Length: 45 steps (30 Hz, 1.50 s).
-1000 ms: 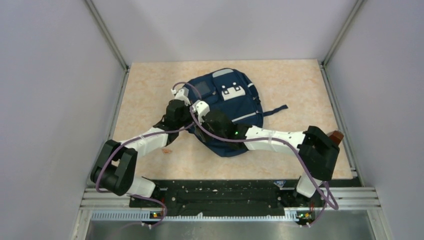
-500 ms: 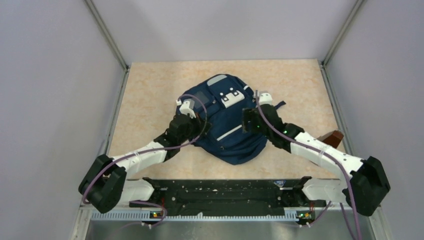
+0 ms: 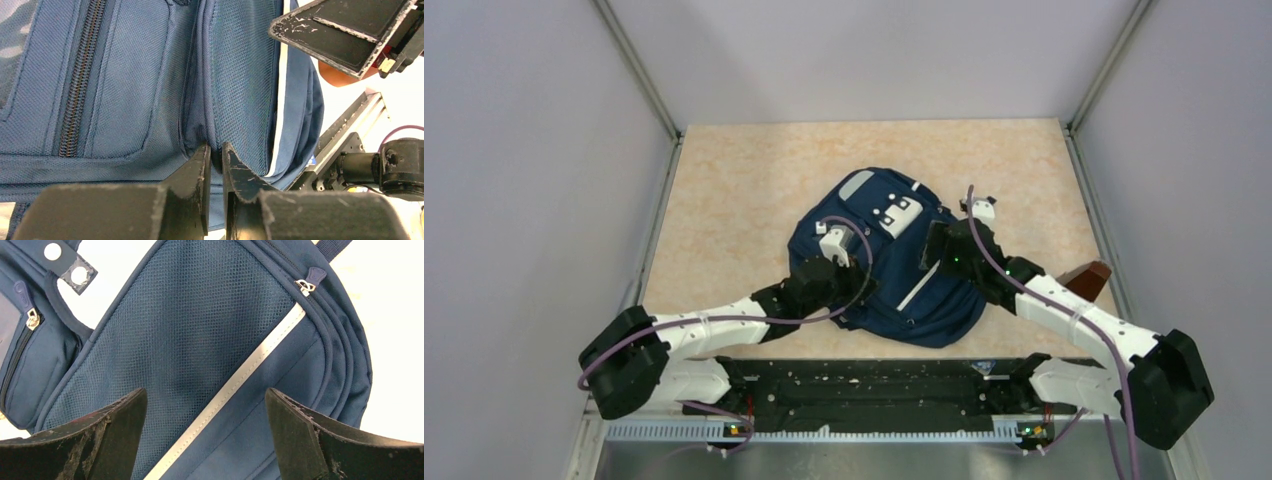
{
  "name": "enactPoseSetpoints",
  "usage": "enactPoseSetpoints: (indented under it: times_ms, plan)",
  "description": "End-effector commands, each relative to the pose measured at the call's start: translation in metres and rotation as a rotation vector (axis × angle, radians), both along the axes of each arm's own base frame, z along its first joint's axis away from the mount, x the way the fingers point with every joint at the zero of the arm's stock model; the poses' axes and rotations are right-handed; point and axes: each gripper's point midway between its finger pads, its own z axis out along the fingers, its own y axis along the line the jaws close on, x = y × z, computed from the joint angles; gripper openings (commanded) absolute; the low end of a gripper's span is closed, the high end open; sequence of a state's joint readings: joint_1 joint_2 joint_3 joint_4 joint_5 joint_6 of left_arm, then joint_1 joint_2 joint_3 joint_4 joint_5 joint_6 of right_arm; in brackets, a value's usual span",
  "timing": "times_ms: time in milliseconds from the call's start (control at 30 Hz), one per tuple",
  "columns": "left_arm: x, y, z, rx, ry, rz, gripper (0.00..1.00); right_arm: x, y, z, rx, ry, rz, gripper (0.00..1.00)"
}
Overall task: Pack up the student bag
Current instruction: Unzip the student bag at the center of the board, then adjust the student bag at the center of the board.
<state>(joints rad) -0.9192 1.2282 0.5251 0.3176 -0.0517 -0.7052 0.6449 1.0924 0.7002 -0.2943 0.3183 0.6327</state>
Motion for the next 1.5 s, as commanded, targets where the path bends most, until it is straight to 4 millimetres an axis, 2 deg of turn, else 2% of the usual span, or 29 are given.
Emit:
enactPoseSetpoints:
  times_ms: [0, 233, 433, 700, 767, 1033, 1200, 1233, 1267, 1300, 1333, 1467]
  plan:
    - [-0.012, -0.015, 0.011, -0.015, -0.024, -0.038, 0.15, -0.005, -0.004, -0.004, 0.017, 0.02, -0.034, 0.85]
    - [-0.015, -0.021, 0.005, 0.006, -0.019, -0.02, 0.17, -0.022, -0.027, -0.014, -0.056, 0.05, -0.06, 0.82]
    - [-0.019, -0.03, 0.007, 0.004, -0.023, -0.04, 0.17, -0.029, -0.028, -0.028, -0.054, 0.092, -0.059, 0.82]
    - [-0.021, -0.026, 0.007, 0.025, -0.039, -0.021, 0.18, -0.037, -0.038, -0.036, -0.112, 0.114, -0.072, 0.78]
    - [-0.021, -0.025, 0.007, 0.024, -0.041, -0.017, 0.18, -0.04, -0.037, -0.039, -0.107, 0.122, -0.066, 0.72]
    - [-0.022, -0.02, 0.008, 0.032, -0.045, -0.007, 0.2, -0.042, -0.037, -0.04, -0.093, 0.114, -0.068, 0.37]
    - [-0.022, -0.016, 0.009, 0.088, -0.106, -0.041, 0.34, -0.041, -0.036, -0.037, -0.06, 0.082, -0.071, 0.1]
    - [-0.019, -0.013, 0.012, 0.117, -0.136, -0.042, 0.39, -0.041, -0.036, -0.039, -0.057, 0.077, -0.069, 0.06]
    - [-0.017, -0.01, 0.016, 0.151, -0.168, -0.043, 0.51, -0.04, -0.035, -0.041, -0.054, 0.073, -0.069, 0.03]
    - [-0.014, -0.006, 0.021, 0.193, -0.22, -0.05, 0.62, -0.041, -0.036, -0.044, -0.056, 0.074, -0.069, 0.0]
    - [-0.011, -0.004, 0.029, 0.226, -0.265, -0.053, 0.66, -0.041, -0.036, -0.046, -0.055, 0.073, -0.068, 0.0]
    - [0.001, 0.001, 0.062, 0.32, -0.417, -0.045, 0.71, -0.044, -0.041, -0.061, -0.062, 0.077, -0.08, 0.0]
